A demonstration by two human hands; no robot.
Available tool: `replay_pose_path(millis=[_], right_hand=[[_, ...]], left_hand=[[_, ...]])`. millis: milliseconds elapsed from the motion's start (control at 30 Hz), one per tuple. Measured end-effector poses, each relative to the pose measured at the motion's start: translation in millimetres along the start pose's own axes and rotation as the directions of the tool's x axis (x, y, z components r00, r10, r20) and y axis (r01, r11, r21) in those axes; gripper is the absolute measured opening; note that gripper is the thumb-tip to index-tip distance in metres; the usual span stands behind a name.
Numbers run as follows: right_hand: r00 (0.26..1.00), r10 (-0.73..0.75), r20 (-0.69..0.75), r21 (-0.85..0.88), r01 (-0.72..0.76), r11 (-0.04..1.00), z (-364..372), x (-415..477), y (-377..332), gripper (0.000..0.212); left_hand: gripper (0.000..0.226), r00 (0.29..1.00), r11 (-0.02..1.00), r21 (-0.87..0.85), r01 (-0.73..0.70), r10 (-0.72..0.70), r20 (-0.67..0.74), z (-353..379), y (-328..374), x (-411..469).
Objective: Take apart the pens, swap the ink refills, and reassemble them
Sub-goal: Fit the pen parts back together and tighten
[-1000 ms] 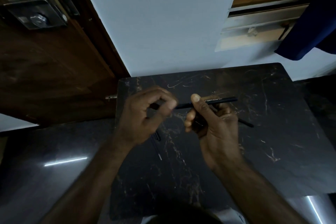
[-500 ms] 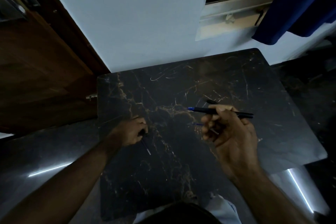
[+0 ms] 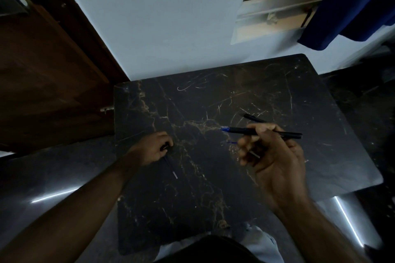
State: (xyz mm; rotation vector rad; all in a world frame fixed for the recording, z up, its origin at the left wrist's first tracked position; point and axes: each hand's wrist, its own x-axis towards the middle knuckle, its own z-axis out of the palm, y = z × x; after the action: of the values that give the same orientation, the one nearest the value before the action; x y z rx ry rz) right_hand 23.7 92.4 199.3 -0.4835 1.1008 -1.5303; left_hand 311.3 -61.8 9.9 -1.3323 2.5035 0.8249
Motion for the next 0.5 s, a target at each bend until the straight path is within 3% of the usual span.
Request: replay_pose_path(millis=[233,333,433,500], right_hand=[[1.000,0.007,0.023,-0.016,-0.007,1.000,3,-3,3,0.021],[0.999,-0.019,0.029,-0.008,0.019,1.000,2,-3,3,0.020],[0.998,-0.050,0.027,0.011,0.049,0.999,2,-4,0,0.020],[0.996,-0.083,0.039,0.000,0.083,0.997,7,-5,-7,0.020]], left_hand=[[0.036,0.994,0.986,-0.145,0.080,-0.091,-0.066,8,0,-7],[0.037,0.970,0.942,-0.324,0.090,-0.157,-0.187,2,15,-12],[0.032,0.882,0.792,-0.610,-0.006,-0.283,-0.376,-20,49,-21],[0.030,0.837,0.534,-0.831,-0.155,-0.376,-0.397,-44,79,-31]])
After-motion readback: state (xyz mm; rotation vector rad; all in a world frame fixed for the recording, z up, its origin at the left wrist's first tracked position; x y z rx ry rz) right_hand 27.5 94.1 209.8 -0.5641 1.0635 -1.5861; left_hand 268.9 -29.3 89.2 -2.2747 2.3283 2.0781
